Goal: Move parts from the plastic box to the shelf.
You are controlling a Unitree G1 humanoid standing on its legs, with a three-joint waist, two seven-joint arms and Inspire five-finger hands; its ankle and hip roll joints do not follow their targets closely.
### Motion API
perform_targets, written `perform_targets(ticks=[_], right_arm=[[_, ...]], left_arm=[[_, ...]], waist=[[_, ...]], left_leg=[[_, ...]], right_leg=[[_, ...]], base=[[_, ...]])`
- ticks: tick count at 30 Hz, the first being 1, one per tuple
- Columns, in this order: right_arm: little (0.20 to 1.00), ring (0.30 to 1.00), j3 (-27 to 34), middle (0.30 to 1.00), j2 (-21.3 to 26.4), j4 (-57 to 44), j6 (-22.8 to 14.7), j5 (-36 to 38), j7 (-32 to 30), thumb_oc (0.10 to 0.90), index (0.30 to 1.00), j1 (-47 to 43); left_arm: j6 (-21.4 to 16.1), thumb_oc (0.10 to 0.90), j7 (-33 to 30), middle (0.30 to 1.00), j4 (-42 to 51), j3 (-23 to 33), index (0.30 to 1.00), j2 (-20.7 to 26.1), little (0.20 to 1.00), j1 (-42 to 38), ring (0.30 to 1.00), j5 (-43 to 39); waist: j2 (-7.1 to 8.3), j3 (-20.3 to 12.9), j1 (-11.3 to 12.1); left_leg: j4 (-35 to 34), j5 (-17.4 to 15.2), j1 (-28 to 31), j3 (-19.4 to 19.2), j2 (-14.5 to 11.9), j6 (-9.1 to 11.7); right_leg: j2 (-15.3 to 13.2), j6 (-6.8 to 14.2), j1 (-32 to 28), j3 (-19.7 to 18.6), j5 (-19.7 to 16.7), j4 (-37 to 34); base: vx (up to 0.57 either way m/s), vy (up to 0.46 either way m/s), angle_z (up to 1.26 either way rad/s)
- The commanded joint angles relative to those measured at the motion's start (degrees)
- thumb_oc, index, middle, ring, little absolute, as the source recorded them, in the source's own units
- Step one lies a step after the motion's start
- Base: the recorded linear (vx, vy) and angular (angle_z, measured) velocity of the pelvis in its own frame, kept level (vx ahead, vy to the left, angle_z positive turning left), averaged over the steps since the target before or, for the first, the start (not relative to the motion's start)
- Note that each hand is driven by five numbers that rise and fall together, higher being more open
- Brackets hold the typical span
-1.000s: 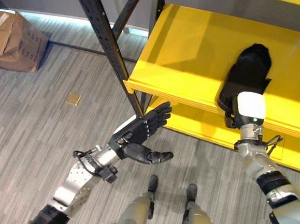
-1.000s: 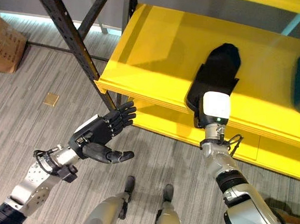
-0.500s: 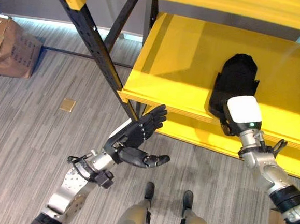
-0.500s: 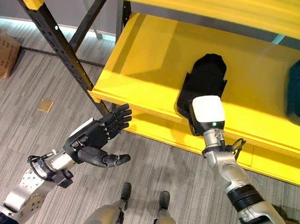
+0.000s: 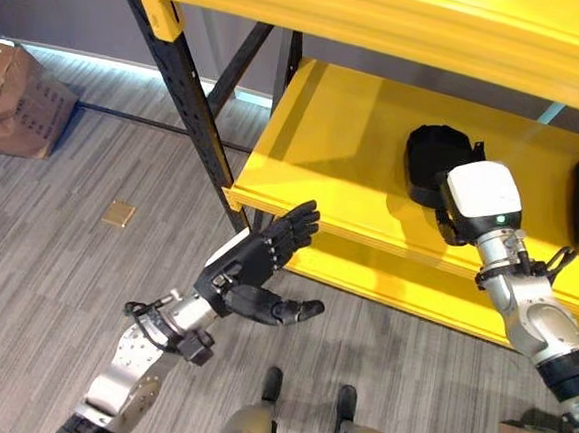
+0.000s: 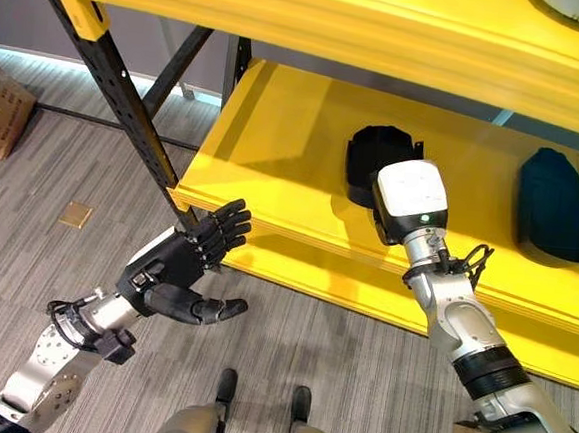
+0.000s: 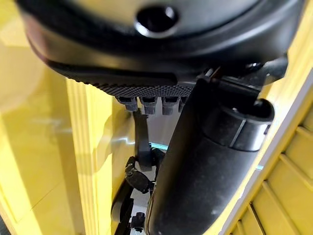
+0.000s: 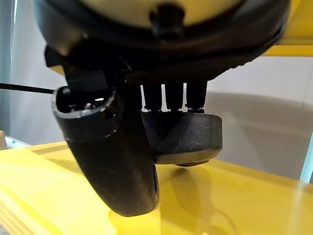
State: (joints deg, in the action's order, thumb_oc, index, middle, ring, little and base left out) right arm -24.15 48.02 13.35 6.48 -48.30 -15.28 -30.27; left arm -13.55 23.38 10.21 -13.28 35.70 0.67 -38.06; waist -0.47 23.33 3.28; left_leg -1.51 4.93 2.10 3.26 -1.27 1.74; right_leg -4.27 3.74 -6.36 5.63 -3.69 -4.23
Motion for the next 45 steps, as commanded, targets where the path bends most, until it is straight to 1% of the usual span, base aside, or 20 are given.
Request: perform_targets(ticks=[1,2,3,4,5,7,10,11,13,15,21,24,27,29,31,32,35,37,38,45], right_arm=[[0.300,0.300,-1.3,0.300,1.8,-1.5,0.5,-2.2,-1.7,0.400,0.300,-9.5],[0.300,0.300,-1.2,0.300,1.6,-1.5,0.5,-2.3,-1.6,0.400,0.300,-9.5],[0.300,0.300,-1.2,0.300,1.0,-1.0,0.2,-2.5,-1.4,0.400,0.300,-9.4],[0.300,0.300,-1.6,0.300,0.4,-0.5,-0.1,-2.5,-1.5,0.400,0.300,-9.4],[0.300,0.300,-2.1,0.300,-0.4,0.2,-0.9,-2.6,-2.2,0.400,0.300,-9.6],[0.300,0.300,-3.1,0.300,-1.6,-0.3,-1.5,-3.6,-3.2,0.400,0.300,-9.5],[0.300,0.300,-2.4,0.300,-1.1,-2.4,-2.2,-3.6,-3.1,0.400,0.300,-7.7],[0.300,0.300,-2.1,0.300,-0.7,-2.4,-3.0,-3.2,-3.4,0.400,0.300,-7.3],[0.300,0.300,-2.1,0.300,-0.3,-2.0,-4.6,-1.8,-4.4,0.400,0.300,-7.2],[0.300,0.300,-0.4,0.300,-0.4,-3.2,-3.8,-2.1,-4.4,0.400,0.300,-4.6],[0.300,0.300,0.3,0.300,-0.6,-1.8,-0.1,-1.9,-6.2,0.400,0.300,-4.3],[0.300,0.300,1.3,0.300,-0.6,-2.5,-0.1,-1.9,-6.8,0.400,0.300,-3.9],[0.300,0.300,2.8,0.300,-0.7,-4.8,0.6,-1.6,-5.4,0.400,0.300,-2.1],[0.300,0.300,3.4,0.300,-1.4,-5.0,1.1,-1.6,-5.1,0.400,0.300,-0.8],[0.300,0.300,3.4,0.300,-1.7,-4.4,0.6,-1.6,-4.7,0.400,0.300,-1.0],[0.300,0.300,2.7,0.300,-1.4,-3.5,0.2,-1.2,-4.4,0.400,0.300,-2.0],[0.300,0.300,1.6,0.300,-1.2,-3.3,1.0,0.0,-3.4,0.400,0.300,-4.1],[0.300,0.300,-0.4,0.300,-2.6,-2.7,3.0,1.1,-2.2,0.400,0.300,-6.6],[0.300,0.300,-0.7,0.300,-3.0,-1.8,2.4,1.4,-1.9,0.400,0.300,-7.8],[0.300,0.300,-1.1,0.300,-3.4,-0.9,-0.2,1.8,-0.1,0.400,0.300,-6.7]], left_arm=[[-3.9,0.900,3.3,1.000,4.3,0.0,1.000,-1.4,1.000,1.2,1.000,-2.7],[-3.9,0.900,3.4,1.000,4.2,0.0,1.000,-1.5,1.000,1.1,1.000,-2.5],[-3.7,0.900,3.9,1.000,4.0,-0.3,1.000,-1.9,1.000,0.7,1.000,-2.0],[-3.7,0.900,4.2,1.000,3.8,-0.8,1.000,-2.4,1.000,0.2,1.000,-2.0],[-4.0,0.900,4.0,1.000,3.5,-1.3,1.000,-2.4,1.000,-0.6,1.000,-2.3],[-4.9,0.900,2.8,1.000,3.6,-2.1,1.000,-1.8,1.000,-1.5,1.000,-2.4],[-4.7,0.900,2.4,1.000,4.3,-1.9,1.000,-1.6,1.000,-0.9,1.000,-2.0],[-5.0,0.900,2.1,1.000,4.3,-1.8,1.000,-1.4,1.000,-0.6,1.000,-1.8],[-6.2,0.900,1.1,1.000,3.8,-1.7,1.000,-0.8,1.000,-0.4,1.000,-1.8],[-6.3,0.900,1.5,1.000,2.6,-2.8,1.000,-0.5,1.000,-2.6,1.000,-1.3],[-5.3,0.900,3.4,1.000,2.8,-4.3,1.000,0.6,1.000,-6.1,1.000,-3.5],[-4.9,0.900,4.5,1.000,3.4,-4.0,1.000,0.4,1.000,-5.9,1.000,-3.5],[-4.5,0.900,5.2,1.000,3.6,-3.3,1.000,0.2,1.000,-4.6,1.000,-3.8],[-3.8,0.900,6.4,1.000,4.1,-3.1,1.000,-0.5,1.000,-3.4,1.000,-4.0],[-4.3,0.900,5.9,1.000,4.0,-3.5,1.000,-0.9,1.000,-3.1,1.000,-2.7],[-4.8,0.900,5.9,1.000,3.8,-3.6,1.000,-0.9,1.000,-3.1,1.000,-3.4],[-5.5,0.900,5.0,1.000,3.6,-3.7,1.000,-0.6,1.000,-3.9,1.000,-3.3],[-5.1,0.900,3.7,1.000,3.5,-4.0,1.000,-0.9,1.000,-4.8,1.000,-3.1],[-4.8,0.900,3.4,1.000,3.1,-3.7,1.000,-1.2,1.000,-5.2,1.000,-3.1],[-6.2,0.900,3.2,1.000,3.6,-3.5,1.000,-1.9,1.000,-3.9,1.000,-3.5]], waist=[[3.28,-10.5,0.7],[3.19,-10.5,0.6],[3.26,-9.9,0.7],[2.94,-9.4,0.8],[2.33,-9.3,0.5],[1.00,-9.0,0.3],[0.47,-8.2,1.0],[0.59,-8.1,1.2],[0.83,-8.7,1.4],[1.29,-10.0,0.9],[1.45,-10.1,1.0],[1.08,-10.3,0.8],[1.30,-11.2,0.7],[0.79,-11.3,0.5],[0.57,-11.1,0.4],[0.26,-10.7,0.1],[0.57,-10.4,-0.3],[1.12,-9.7,-0.4],[1.16,-9.7,-0.3],[2.31,-10.7,1.0]], left_leg=[[27.4,-8.8,-6.3,-2.0,-1.0,-0.8],[28.8,-8.7,-7.2,-1.8,-1.0,-0.8],[34.4,-7.6,-10.6,-0.9,0.2,-1.1],[36.2,-6.0,-13.7,0.0,1.4,-1.3],[31.7,-5.2,-13.8,-1.0,1.2,-1.4],[16.7,-1.1,-13.0,-1.8,1.0,-0.4],[7.7,5.7,-15.2,1.8,0.9,1.4],[6.5,6.1,-15.6,2.8,1.2,1.6],[5.5,3.9,-15.0,3.6,1.7,1.2],[6.5,-0.7,-13.0,1.0,2.3,-0.7],[8.4,-3.9,-12.0,-0.1,4.0,-3.0],[8.0,-4.7,-10.5,-0.7,4.3,-4.1],[7.0,-5.4,-8.7,-1.8,5.1,-5.4],[6.1,-6.3,-6.6,-3.3,5.0,-6.7],[5.2,-6.5,-5.3,-4.2,4.9,-6.9],[4.4,-6.8,-3.8,-5.1,4.4,-6.5],[3.6,-7.3,-2.4,-6.0,3.4,-5.7],[3.0,-8.3,-0.6,-7.0,2.3,-5.1],[2.6,-8.7,0.2,-7.6,1.4,-4.7],[1.6,-7.3,0.6,-9.4,-1.0,-2.8]], right_leg=[[0.9,-3.7,2.4,-1.6,8.0,11.0],[1.1,-3.8,2.5,-1.5,8.0,11.2],[1.7,-4.5,2.6,-2.1,7.8,12.0],[2.6,-4.8,2.6,-3.1,7.7,12.5],[3.5,-4.6,2.6,-3.9,8.0,12.8],[5.1,-3.9,1.3,-5.5,8.4,12.0],[5.6,-3.5,-1.0,-7.9,7.7,10.3],[5.5,-3.2,-1.8,-8.9,7.8,9.9],[4.4,-2.3,-2.4,-9.7,8.6,9.5],[1.6,-1.0,-1.9,-7.3,10.1,10.6],[-0.7,0.1,0.8,-5.3,11.0,14.6],[-1.1,0.2,2.3,-4.4,11.7,18.7],[-1.9,0.9,3.0,-2.8,9.5,22.9],[-3.7,1.6,7.5,-1.2,5.7,34.2],[-4.4,1.5,10.1,-0.3,4.4,36.4],[-4.6,1.4,12.1,0.3,4.9,34.0],[-4.7,2.0,12.1,0.0,4.4,22.7],[-6.3,3.7,13.8,-0.2,-1.0,19.2],[-5.8,4.0,12.9,0.1,1.2,16.8],[-6.3,4.8,8.0,4.6,2.3,11.3]], base=[[-0.01,-0.111,-0.03],[0.00,-0.105,0.03],[0.02,-0.056,0.21],[0.06,-0.023,0.25],[0.14,0.091,0.16],[0.19,0.165,-0.04],[0.20,0.130,-0.20],[0.26,0.190,-0.30],[0.27,0.244,-0.64],[0.35,0.296,-1.30],[0.14,0.168,-0.03],[0.15,0.202,0.20],[0.15,0.170,0.04],[0.13,0.201,-0.27],[0.08,0.127,-0.22],[0.06,0.031,-0.36],[0.01,-0.098,-0.34],[0.00,-0.176,-0.34],[0.00,-0.168,-0.32],[-0.02,-0.131,-0.22]])
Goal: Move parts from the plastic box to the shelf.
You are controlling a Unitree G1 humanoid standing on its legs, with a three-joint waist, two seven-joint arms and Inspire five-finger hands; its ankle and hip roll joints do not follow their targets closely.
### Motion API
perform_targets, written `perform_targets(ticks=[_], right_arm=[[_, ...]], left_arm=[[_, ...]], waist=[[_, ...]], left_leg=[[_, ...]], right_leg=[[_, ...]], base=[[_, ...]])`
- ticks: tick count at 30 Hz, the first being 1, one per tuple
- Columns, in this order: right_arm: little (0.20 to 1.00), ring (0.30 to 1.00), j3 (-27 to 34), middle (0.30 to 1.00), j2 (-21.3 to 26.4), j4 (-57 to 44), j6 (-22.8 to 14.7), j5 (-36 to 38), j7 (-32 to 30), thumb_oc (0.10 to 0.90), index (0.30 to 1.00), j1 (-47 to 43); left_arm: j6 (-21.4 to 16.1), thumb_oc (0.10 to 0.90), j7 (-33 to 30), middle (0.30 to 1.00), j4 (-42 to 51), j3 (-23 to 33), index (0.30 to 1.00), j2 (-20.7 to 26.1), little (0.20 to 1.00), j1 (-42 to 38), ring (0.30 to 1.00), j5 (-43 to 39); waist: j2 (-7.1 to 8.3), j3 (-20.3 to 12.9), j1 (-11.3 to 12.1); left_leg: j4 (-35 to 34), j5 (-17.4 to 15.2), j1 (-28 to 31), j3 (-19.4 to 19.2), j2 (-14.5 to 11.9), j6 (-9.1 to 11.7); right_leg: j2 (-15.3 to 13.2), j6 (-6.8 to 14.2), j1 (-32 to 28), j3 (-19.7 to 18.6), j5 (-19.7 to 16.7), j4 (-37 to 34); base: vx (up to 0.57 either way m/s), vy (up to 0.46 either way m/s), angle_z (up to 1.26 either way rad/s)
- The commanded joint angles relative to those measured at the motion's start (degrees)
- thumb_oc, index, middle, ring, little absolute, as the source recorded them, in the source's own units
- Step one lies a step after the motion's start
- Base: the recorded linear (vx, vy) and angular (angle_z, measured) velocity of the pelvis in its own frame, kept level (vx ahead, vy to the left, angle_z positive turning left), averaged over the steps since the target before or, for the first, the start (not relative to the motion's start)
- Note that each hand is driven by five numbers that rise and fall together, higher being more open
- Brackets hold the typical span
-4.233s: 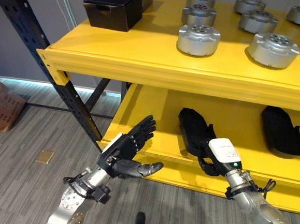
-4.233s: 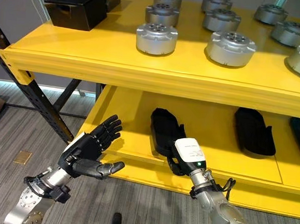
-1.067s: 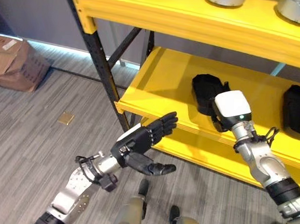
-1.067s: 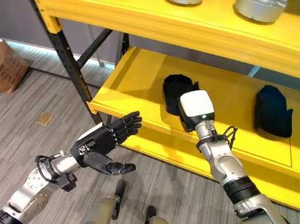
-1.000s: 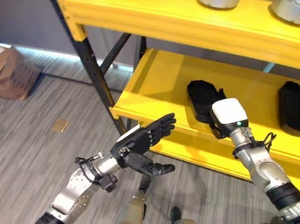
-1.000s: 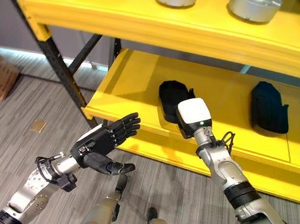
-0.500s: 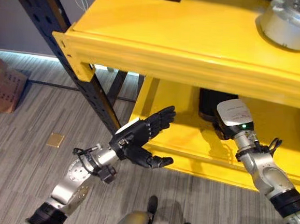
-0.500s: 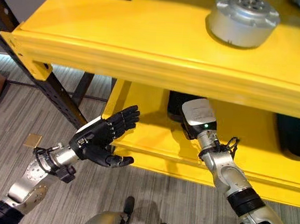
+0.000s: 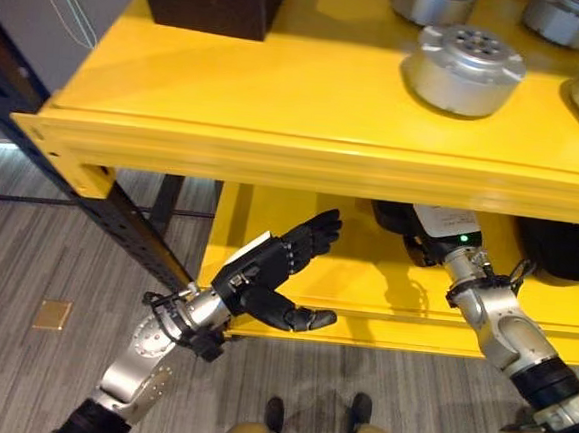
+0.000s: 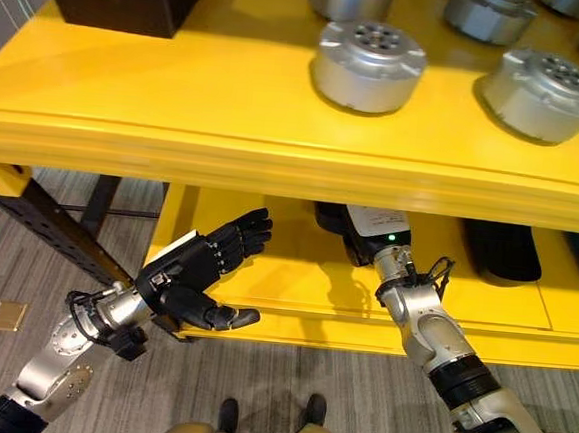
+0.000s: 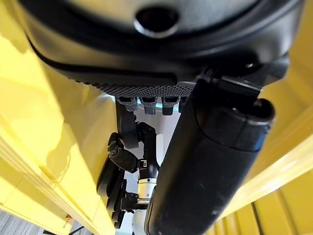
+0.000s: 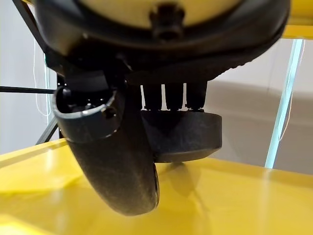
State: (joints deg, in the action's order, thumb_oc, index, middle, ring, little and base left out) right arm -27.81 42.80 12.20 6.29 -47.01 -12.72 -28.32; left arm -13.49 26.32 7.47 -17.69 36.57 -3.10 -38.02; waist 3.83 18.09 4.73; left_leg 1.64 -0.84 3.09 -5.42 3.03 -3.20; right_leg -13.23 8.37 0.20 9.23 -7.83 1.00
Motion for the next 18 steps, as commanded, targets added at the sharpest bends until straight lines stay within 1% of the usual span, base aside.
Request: perform_targets(ticks=[1,2,3,7,9,14,18], right_arm=[[0.300,0.300,2.3,0.300,1.7,0.4,-0.5,0.1,-2.1,0.400,0.300,-8.7],[0.300,0.300,1.1,0.300,1.6,-0.2,-1.8,-0.1,-1.0,0.400,0.300,-8.5],[0.300,0.300,0.2,0.300,1.2,-0.6,-2.6,0.1,0.5,0.400,0.300,-8.4],[0.300,0.300,-0.5,0.300,0.9,-0.1,-4.8,0.3,1.0,0.400,0.300,-8.4],[0.300,0.300,-0.8,0.300,0.8,-0.3,-6.8,-0.2,2.5,0.400,0.300,-7.7],[0.300,0.300,-1.4,0.300,1.7,0.0,-8.7,-1.1,1.9,0.400,0.300,-5.9],[0.300,0.300,-2.2,0.300,1.1,1.7,-10.1,-1.4,1.1,0.400,0.300,-6.0]], left_arm=[[-6.4,0.900,0.0,1.000,6.4,1.0,1.000,-2.8,1.000,0.0,1.000,-3.3],[-7.3,0.900,0.1,1.000,6.5,1.1,1.000,-2.9,1.000,0.3,1.000,-3.3],[-7.0,0.900,0.0,1.000,6.7,1.5,1.000,-3.1,1.000,1.0,1.000,-3.2],[-7.1,0.900,-0.2,1.000,6.1,1.7,1.000,-3.1,1.000,1.0,1.000,-3.1],[-7.0,0.900,-0.2,1.000,6.1,2.1,1.000,-3.1,1.000,0.7,1.000,-2.8],[-6.7,0.900,-0.7,1.000,5.8,1.7,1.000,-2.7,1.000,-0.1,1.000,-2.5],[-6.8,0.900,-0.1,1.000,5.3,1.2,1.000,-3.1,1.000,-1.3,1.000,-2.6]], waist=[[-1.94,-5.6,-0.4],[-1.90,-5.9,-0.4],[-1.99,-6.2,-0.4],[-2.24,-6.4,-0.4],[-2.49,-6.4,-0.6],[-2.51,-6.6,-1.1],[-2.58,-6.8,-1.2]], left_leg=[[-1.8,-1.4,-0.1,-0.7,-5.5,2.4],[-3.0,-0.9,0.8,-0.8,-6.2,2.9],[-3.9,-0.4,1.6,-0.7,-6.8,3.5],[-4.5,0.1,1.7,-0.5,-7.3,3.9],[-4.9,0.6,1.7,0.0,-7.6,4.3],[-4.8,0.7,1.6,1.0,-7.9,4.4],[-4.7,0.7,1.9,1.7,-8.1,4.5]], right_leg=[[2.7,0.2,1.0,1.2,6.6,5.7],[2.8,0.2,-0.1,1.7,6.9,4.7],[3.0,-0.1,-1.1,1.8,7.0,3.9],[3.2,-0.5,-1.5,2.4,7.4,3.7],[3.4,-0.7,-1.6,2.2,7.7,3.7],[3.3,-0.7,-1.8,1.2,7.9,3.8],[3.1,-0.7,-2.5,1.0,8.1,3.8]], base=[[0.02,-0.114,-0.32],[0.03,-0.162,-0.21],[0.03,-0.154,-0.21],[-0.03,-0.069,-0.09],[-0.06,-0.059,0.01],[-0.06,-0.060,0.04],[-0.03,-0.021,0.04]])
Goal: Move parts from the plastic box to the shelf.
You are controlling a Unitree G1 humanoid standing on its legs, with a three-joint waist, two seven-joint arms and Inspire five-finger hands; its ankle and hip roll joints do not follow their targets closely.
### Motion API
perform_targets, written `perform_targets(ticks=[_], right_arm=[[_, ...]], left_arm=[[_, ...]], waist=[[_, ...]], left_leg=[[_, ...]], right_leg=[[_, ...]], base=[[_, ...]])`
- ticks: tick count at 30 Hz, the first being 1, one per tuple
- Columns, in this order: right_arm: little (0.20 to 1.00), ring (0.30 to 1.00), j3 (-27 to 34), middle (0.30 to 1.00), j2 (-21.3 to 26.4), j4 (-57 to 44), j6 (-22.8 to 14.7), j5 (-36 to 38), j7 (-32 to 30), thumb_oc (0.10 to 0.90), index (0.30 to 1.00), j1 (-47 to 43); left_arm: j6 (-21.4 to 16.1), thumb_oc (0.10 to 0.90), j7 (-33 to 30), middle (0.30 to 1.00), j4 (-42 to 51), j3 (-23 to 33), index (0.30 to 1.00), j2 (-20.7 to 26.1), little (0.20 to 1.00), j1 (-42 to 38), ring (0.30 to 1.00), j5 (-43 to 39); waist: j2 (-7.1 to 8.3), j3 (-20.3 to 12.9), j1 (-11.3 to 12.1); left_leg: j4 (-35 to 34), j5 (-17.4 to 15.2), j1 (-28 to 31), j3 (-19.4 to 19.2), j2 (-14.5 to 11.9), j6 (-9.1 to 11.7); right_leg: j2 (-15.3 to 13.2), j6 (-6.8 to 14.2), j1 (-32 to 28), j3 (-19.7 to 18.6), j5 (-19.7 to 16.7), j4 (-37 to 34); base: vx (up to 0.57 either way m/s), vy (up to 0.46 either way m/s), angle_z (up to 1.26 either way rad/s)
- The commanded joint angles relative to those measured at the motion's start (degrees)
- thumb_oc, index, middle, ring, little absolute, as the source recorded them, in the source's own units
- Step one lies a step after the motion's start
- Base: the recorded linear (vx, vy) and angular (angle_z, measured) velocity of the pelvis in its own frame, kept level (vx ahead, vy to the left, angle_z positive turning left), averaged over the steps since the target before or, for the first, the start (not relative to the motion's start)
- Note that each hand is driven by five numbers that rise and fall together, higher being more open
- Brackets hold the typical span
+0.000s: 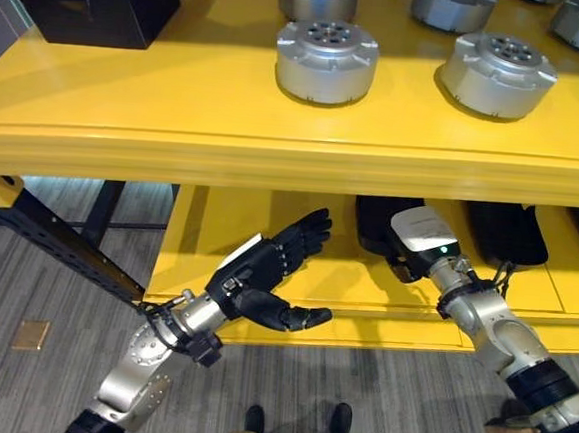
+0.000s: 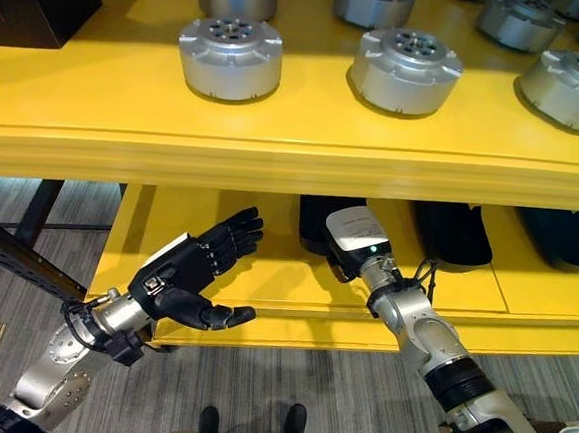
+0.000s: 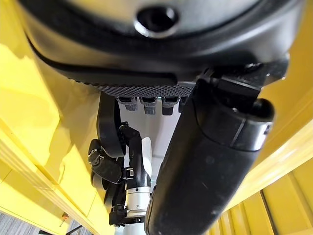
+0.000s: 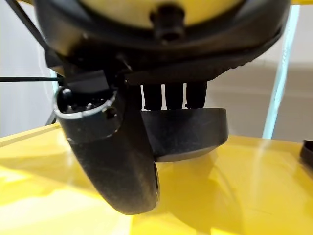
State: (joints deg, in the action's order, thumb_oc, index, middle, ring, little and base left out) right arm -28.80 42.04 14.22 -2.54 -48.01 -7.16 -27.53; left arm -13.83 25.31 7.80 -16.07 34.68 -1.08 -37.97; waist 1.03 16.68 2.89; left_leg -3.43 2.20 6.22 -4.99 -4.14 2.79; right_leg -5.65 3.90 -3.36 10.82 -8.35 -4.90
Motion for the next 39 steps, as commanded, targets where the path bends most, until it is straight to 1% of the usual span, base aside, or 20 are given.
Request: perform_targets(ticks=[1,7,10,15,17,18,22,24,25,33,36,39], right_arm=[[0.300,0.300,-1.4,0.300,1.6,-0.1,-1.5,-0.5,-4.6,0.400,0.300,-6.7],[0.300,0.300,-2.8,0.300,0.0,0.4,-2.6,-1.5,-4.8,0.400,0.300,-6.1],[0.300,0.300,-3.6,0.300,-0.7,1.4,-3.0,-3.1,-5.5,0.400,0.300,-6.3],[0.300,0.300,-5.3,0.300,-0.7,4.0,-3.4,-5.0,-6.7,0.400,0.300,-7.8],[0.300,0.300,-5.9,0.300,-0.7,4.4,-3.9,-7.6,-7.3,0.400,0.300,-8.0],[0.300,0.300,-6.4,0.300,-0.4,4.7,-4.5,-11.5,-8.6,0.400,0.300,-7.9],[0.300,0.300,-6.4,0.300,-0.5,4.7,-4.5,-11.5,-8.6,0.400,0.300,-7.9],[0.300,0.300,-8.7,0.300,0.1,7.2,-3.8,-14.8,-9.4,0.400,0.300,-8.4],[0.300,0.300,-9.3,0.300,0.4,7.9,-3.7,-15.2,-9.6,0.400,0.300,-8.3],[0.300,0.300,-10.6,0.300,1.4,9.3,-2.3,-15.0,-9.2,0.400,0.300,-7.4],[0.300,0.300,-10.4,0.300,2.4,11.2,0.5,-14.2,-9.1,0.400,0.300,-6.9],[0.300,0.300,-9.9,0.300,2.0,12.6,1.7,-13.8,-10.5,0.400,0.300,-7.1]], left_arm=[[-6.5,0.900,0.6,1.000,5.0,-0.4,1.000,-1.2,1.000,-3.4,1.000,-2.4],[-6.2,0.900,0.9,1.000,5.2,0.3,1.000,-1.6,1.000,-3.5,1.000,-1.3],[-6.7,0.900,0.6,1.000,4.8,0.6,1.000,-1.4,1.000,-4.4,1.000,-1.2],[-5.8,0.900,1.6,1.000,5.1,1.3,1.000,-1.1,1.000,-4.9,1.000,-1.1],[-5.7,0.900,1.8,1.000,5.1,1.5,1.000,-1.0,1.000,-4.7,1.000,-1.1],[-5.7,0.900,2.5,1.000,5.1,1.9,1.000,-0.7,1.000,-4.3,1.000,-1.2],[-5.7,0.900,2.5,1.000,5.1,1.9,1.000,-0.7,1.000,-4.3,1.000,-1.2],[-6.7,0.900,3.7,1.000,5.2,1.6,1.000,0.4,1.000,-3.8,1.000,-1.5],[-6.8,0.900,4.1,1.000,5.1,1.6,1.000,0.6,1.000,-3.8,1.000,-2.1],[-6.2,0.900,5.3,1.000,5.2,2.5,1.000,0.9,1.000,-2.8,1.000,-2.3],[-6.1,0.900,5.7,1.000,5.3,2.8,1.000,1.7,1.000,-2.3,1.000,-2.7],[-6.4,0.900,5.3,1.000,5.4,2.6,1.000,1.5,1.000,-2.4,1.000,-2.6]], waist=[[0.24,-5.5,0.6],[0.12,-6.1,1.0],[-0.09,-5.8,1.4],[-0.26,-5.0,2.2],[-0.34,-5.1,2.5],[-0.35,-5.2,2.7],[-0.35,-5.2,2.7],[-0.07,-5.6,3.8],[-0.01,-5.7,3.9],[0.41,-5.8,4.5],[0.42,-5.8,4.6],[0.36,-5.6,4.6]], left_leg=[[0.3,-2.3,-1.1,1.2,-1.0,-1.4],[0.6,-2.4,-0.7,2.0,-1.3,-1.1],[1.5,-2.6,-1.3,2.7,-1.4,-1.0],[2.4,-2.5,-2.4,3.3,-1.5,-0.8],[2.3,-2.4,-2.5,3.4,-1.6,-0.7],[2.4,-2.4,-2.5,3.6,-1.6,-0.7],[2.4,-2.4,-2.5,3.6,-1.6,-0.7],[2.2,-2.3,-2.7,4.3,-1.4,-0.7],[2.2,-2.2,-2.8,4.4,-1.5,-0.7],[2.2,-2.1,-2.7,4.7,-1.7,-0.6],[2.1,-1.9,-2.8,4.6,-1.8,-0.4],[2.5,-2.1,-3.0,4.6,-1.9,-0.4]], right_leg=[[-4.4,3.7,0.8,-0.6,8.6,9.6],[-4.5,3.5,-0.3,-0.8,9.2,9.3],[-4.7,3.4,-0.2,-0.7,9.6,10.1],[-4.9,3.2,0.2,-0.2,9.8,10.6],[-4.9,3.1,0.0,-0.1,10.0,10.5],[-4.9,3.1,-0.3,0.0,10.1,10.4],[-4.9,3.1,-0.3,0.0,10.1,10.4],[-4.9,3.1,-1.1,0.6,10.2,9.8],[-4.9,3.0,-1.2,0.8,10.3,9.9],[-4.7,3.0,-1.9,1.1,10.3,9.3],[-4.6,2.9,-2.2,1.5,10.4,9.1],[-4.6,2.8,-2.2,1.4,10.5,9.2]], base=[[0.01,-0.022,0.03],[0.01,-0.011,0.03],[-0.03,-0.025,0.04],[-0.04,-0.039,0.08],[0.00,-0.031,0.06],[0.00,0.000,0.00],[0.00,0.000,0.00],[0.03,-0.069,0.00],[0.02,-0.053,0.05],[0.01,-0.026,0.07],[0.02,-0.040,0.04],[0.00,0.000,0.00]])
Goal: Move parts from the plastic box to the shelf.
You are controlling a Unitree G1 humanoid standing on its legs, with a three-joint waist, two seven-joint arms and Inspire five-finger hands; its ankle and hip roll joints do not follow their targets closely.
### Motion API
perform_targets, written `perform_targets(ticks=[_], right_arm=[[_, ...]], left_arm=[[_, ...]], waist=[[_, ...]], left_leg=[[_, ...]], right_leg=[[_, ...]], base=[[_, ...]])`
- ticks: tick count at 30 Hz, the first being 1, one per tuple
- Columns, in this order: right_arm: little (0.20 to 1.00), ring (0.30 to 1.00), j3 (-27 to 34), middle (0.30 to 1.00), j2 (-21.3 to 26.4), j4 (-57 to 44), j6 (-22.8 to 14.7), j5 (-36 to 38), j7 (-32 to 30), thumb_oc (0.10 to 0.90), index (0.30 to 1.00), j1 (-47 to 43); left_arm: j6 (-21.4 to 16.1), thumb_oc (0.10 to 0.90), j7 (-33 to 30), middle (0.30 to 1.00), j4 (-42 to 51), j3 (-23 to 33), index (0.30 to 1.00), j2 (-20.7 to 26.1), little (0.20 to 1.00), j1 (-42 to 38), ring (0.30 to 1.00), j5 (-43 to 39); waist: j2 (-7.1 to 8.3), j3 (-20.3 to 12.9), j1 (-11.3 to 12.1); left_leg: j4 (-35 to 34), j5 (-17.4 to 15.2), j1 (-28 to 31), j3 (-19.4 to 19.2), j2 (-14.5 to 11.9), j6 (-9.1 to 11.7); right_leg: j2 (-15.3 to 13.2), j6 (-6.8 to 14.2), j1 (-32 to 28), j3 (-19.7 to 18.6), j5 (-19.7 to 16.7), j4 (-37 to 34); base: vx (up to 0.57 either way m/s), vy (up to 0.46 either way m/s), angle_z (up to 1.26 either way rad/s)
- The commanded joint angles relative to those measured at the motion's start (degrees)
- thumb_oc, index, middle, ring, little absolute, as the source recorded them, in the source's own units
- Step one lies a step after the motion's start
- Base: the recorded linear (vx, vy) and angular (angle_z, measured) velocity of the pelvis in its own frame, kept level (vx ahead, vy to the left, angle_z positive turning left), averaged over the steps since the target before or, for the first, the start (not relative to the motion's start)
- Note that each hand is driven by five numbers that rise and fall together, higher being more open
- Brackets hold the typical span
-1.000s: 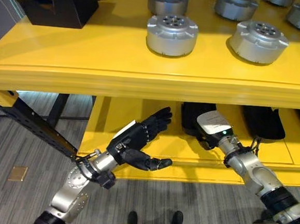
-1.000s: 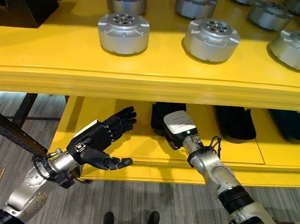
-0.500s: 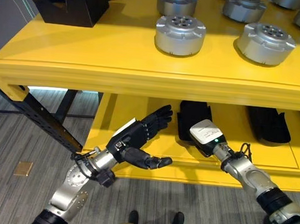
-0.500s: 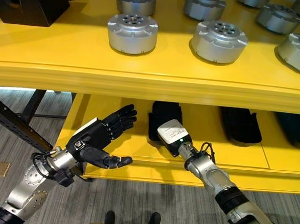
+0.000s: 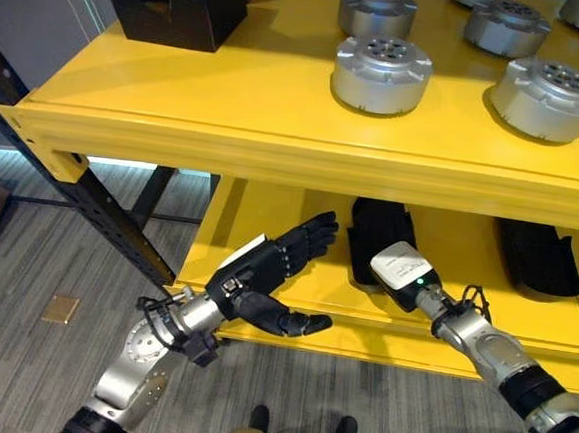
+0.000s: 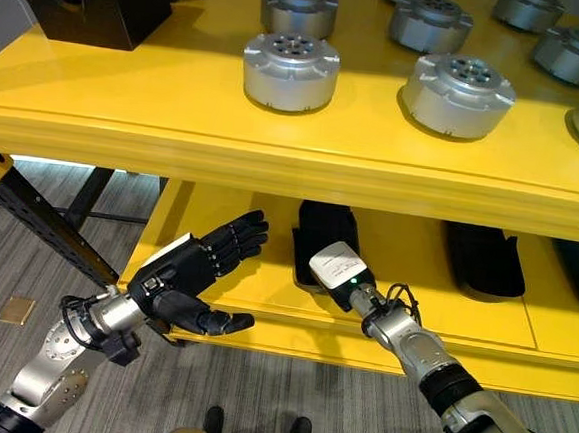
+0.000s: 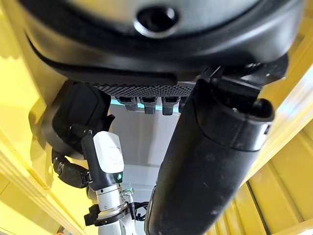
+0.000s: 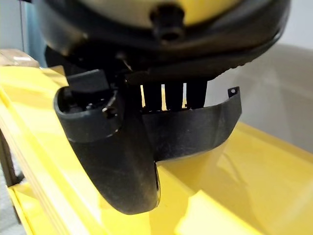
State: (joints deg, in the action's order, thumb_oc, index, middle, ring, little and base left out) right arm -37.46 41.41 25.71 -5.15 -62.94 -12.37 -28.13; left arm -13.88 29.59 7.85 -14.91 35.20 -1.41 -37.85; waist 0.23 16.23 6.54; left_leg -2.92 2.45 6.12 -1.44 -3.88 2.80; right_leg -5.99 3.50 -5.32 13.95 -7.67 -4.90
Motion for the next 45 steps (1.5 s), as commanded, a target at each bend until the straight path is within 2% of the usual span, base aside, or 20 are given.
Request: perform_targets(ticks=[1,3,4,5,9,10,14,25,28,40,43,45], right_arm=[[0.300,0.300,-0.8,0.300,2.4,1.5,5.0,1.6,-5.4,0.400,0.300,-6.4],[0.311,0.311,-0.5,0.311,2.3,1.8,5.2,2.1,-5.6,0.408,0.311,-6.4],[0.451,0.451,0.4,0.451,2.0,2.3,5.4,3.0,-5.9,0.508,0.451,-6.2],[0.495,0.495,0.7,0.495,1.9,2.6,5.7,3.8,-5.9,0.539,0.495,-6.0],[0.577,0.577,1.9,0.577,1.4,3.7,6.8,6.6,-5.5,0.598,0.577,-5.3],[1.000,1.000,2.8,1.000,0.8,4.4,7.0,11.8,-3.8,0.900,1.000,-4.5],[1.000,1.000,4.6,1.000,-0.8,5.2,7.7,17.7,-1.6,0.900,1.000,-3.4],[1.000,1.000,5.8,1.000,-3.2,6.4,6.7,19.8,0.6,0.900,1.000,-4.2],[1.000,1.000,6.2,1.000,-4.4,6.0,6.4,22.4,2.2,0.900,1.000,-3.3],[1.000,1.000,6.9,1.000,-6.6,6.8,7.3,26.4,3.7,0.900,1.000,-3.3],[1.000,1.000,7.4,1.000,-7.2,6.9,7.9,29.0,3.9,0.900,1.000,-3.0],[1.000,1.000,8.1,1.000,-8.0,7.5,8.9,33.7,4.6,0.900,1.000,-2.7]], left_arm=[[-6.1,0.900,1.1,1.000,5.5,1.6,1.000,0.8,1.000,-2.1,1.000,-2.9],[-6.0,0.900,1.1,1.000,5.7,1.7,1.000,0.8,1.000,-2.1,1.000,-2.8],[-6.0,0.900,1.2,1.000,5.6,1.7,1.000,0.5,1.000,-2.1,1.000,-2.5],[-5.8,0.900,1.3,1.000,5.8,1.7,1.000,0.4,1.000,-2.1,1.000,-2.5],[-5.7,0.900,1.4,1.000,5.9,1.8,1.000,0.0,1.000,-2.0,1.000,-2.4],[-5.7,0.900,1.4,1.000,6.0,2.0,1.000,-0.3,1.000,-1.8,1.000,-2.3],[-5.3,0.900,1.5,1.000,6.0,2.4,1.000,-1.1,1.000,-1.6,1.000,-1.7],[-4.1,0.900,1.0,1.000,6.3,2.6,1.000,-2.5,1.000,-2.0,1.000,-0.6],[-4.0,0.900,1.2,1.000,6.1,2.9,1.000,-3.3,1.000,-1.9,1.000,0.0],[-3.6,0.900,1.1,1.000,5.9,2.9,1.000,-4.1,1.000,-2.2,1.000,0.4],[-3.5,0.900,1.1,1.000,5.9,2.9,1.000,-4.3,1.000,-2.3,1.000,0.7],[-3.2,0.900,1.1,1.000,6.0,3.0,1.000,-4.5,1.000,-2.4,1.000,0.8]], waist=[[1.08,-5.1,1.0],[1.01,-4.9,1.0],[0.90,-4.8,0.9],[0.84,-4.8,0.9],[0.56,-4.5,0.7],[0.40,-4.4,0.6],[0.18,-4.3,0.3],[-0.12,-4.2,0.2],[-0.27,-4.1,0.1],[-0.50,-3.8,0.3],[-0.49,-3.8,0.3],[-0.53,-3.7,0.3]], left_leg=[[2.1,-2.4,-2.9,1.0,-2.2,-0.4],[2.3,-2.4,-3.0,1.0,-2.2,-0.4],[2.6,-2.4,-3.1,1.0,-2.3,-0.4],[2.8,-2.4,-3.2,1.1,-2.3,-0.4],[3.1,-2.5,-3.3,1.2,-2.3,-0.4],[3.1,-2.5,-3.2,1.2,-2.3,-0.4],[2.8,-2.4,-2.9,1.1,-2.4,-0.4],[2.5,-2.3,-2.5,1.0,-2.4,-0.2],[2.5,-2.2,-2.7,0.8,-2.4,-0.2],[2.9,-2.3,-3.0,0.9,-2.3,-0.3],[2.9,-2.3,-3.1,0.9,-2.2,-0.3],[2.9,-2.3,-3.1,0.9,-2.2,-0.3]], right_leg=[[-4.2,3.1,-0.2,-1.7,10.0,9.4],[-4.2,3.0,-0.1,-1.7,10.2,9.7],[-4.1,2.9,0.0,-1.8,10.5,10.1],[-4.0,2.7,0.0,-1.7,10.6,10.3],[-3.9,2.5,-0.1,-1.8,10.9,10.8],[-3.8,2.4,-0.2,-1.9,11.0,10.7],[-3.7,2.3,-0.5,-2.1,10.9,10.4],[-3.7,2.2,-0.7,-2.3,10.8,10.0],[-3.7,2.1,-0.7,-2.3,10.7,9.9],[-3.8,1.9,-0.6,-2.1,10.8,10.3],[-3.8,1.9,-0.5,-2.1,10.8,10.3],[-3.8,1.9,-0.6,-2.1,10.9,10.4]], base=[[0.00,0.000,0.00],[0.00,0.000,0.00],[0.00,0.000,0.00],[0.00,0.000,0.00],[0.00,0.000,0.00],[0.00,0.000,0.00],[0.01,0.001,0.00],[0.00,0.000,0.00],[0.00,0.000,0.00],[0.00,0.000,0.00],[0.00,0.000,0.00],[0.00,0.000,0.00]])
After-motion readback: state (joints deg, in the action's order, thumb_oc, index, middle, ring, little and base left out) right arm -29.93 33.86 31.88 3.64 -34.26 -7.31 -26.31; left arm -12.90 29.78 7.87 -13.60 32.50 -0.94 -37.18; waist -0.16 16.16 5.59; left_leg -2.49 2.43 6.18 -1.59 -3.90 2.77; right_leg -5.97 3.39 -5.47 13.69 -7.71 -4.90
